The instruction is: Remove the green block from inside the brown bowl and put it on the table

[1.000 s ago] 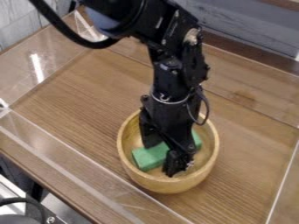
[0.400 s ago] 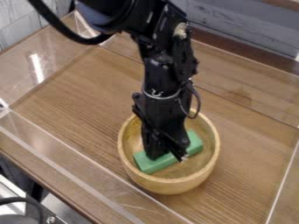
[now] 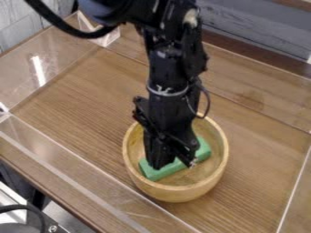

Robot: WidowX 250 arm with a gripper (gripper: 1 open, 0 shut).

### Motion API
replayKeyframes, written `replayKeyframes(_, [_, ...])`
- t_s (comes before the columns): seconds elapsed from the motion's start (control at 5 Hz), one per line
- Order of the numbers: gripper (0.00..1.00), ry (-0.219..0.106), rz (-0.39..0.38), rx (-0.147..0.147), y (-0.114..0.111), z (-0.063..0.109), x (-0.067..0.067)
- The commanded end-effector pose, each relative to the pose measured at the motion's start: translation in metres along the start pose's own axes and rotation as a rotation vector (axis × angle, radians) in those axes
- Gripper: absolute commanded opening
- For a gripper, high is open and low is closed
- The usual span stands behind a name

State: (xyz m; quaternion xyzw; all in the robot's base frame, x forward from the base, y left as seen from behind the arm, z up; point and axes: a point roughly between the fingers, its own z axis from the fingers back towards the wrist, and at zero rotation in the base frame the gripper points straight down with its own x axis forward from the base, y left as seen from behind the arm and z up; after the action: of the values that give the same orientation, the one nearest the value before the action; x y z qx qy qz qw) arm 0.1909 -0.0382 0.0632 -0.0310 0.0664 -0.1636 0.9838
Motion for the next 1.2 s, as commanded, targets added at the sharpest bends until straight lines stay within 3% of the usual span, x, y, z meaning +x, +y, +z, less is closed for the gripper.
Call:
replayKeyframes(0.0, [0.00,-0.060,0.053,0.007,0.002,0.040,0.006])
replayKeyframes(0.2, [0.00,-0.091,0.095,0.018,0.006,0.088,0.006])
replayKeyframes(0.4, [0.00,-0.108,0.074,0.025,0.011,0.111,0.012])
replayKeyframes(0.6, [0.00,-0.123,0.079,0.028,0.025,0.124,0.016])
replayKeyframes(0.8, [1.00,-0.119,0.034,0.030,0.028,0.115,0.014])
replayKeyframes(1.0, [1.00,-0.105,-0.016,0.034,0.014,0.099,0.008])
